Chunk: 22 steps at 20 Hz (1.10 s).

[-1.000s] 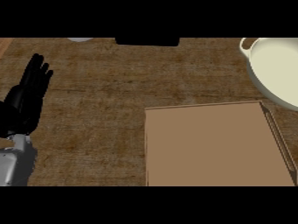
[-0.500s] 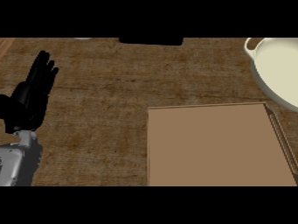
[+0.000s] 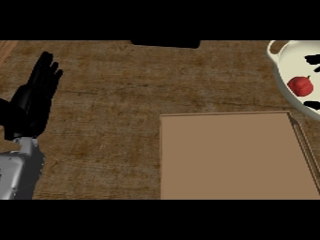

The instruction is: Pick the bell pepper from the tray and place it in the pot

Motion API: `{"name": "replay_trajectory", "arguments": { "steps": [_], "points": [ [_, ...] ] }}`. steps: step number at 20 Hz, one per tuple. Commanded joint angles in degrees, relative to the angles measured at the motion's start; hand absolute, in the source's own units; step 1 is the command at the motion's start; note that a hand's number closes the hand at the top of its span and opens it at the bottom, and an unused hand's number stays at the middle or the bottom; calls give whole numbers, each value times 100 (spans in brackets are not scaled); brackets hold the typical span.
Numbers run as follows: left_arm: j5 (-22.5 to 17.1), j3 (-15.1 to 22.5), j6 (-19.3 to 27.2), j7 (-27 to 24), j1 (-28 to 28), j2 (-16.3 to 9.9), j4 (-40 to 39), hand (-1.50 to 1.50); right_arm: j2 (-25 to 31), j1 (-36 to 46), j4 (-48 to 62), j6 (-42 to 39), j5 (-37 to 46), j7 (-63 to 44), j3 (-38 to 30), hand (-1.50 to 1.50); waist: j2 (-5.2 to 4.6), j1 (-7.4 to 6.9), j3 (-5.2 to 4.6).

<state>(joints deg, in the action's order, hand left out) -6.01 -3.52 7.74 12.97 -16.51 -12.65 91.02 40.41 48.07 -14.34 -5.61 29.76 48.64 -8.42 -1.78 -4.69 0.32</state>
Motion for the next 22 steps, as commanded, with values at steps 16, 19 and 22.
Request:
{"name": "replay_trajectory", "arguments": {
  "steps": [16, 19, 22],
  "points": [
    [-19, 17, -46, 13, 160, 15, 262, 0, 968, 336, 938, -2879, -1524, -72, -1390, -150, -44, -6, 33],
    [-84, -53, -92, -30, 191, -2, 171, 0, 1019, 199, 862, -3130, -1542, -17, -1379, -150, -71, 12, 41],
    [-43, -27, 13, 50, 106, 65, 171, 0, 1293, 271, 800, -3432, -1631, -212, -1444, -150, -67, 44, 49]
  ]
}}
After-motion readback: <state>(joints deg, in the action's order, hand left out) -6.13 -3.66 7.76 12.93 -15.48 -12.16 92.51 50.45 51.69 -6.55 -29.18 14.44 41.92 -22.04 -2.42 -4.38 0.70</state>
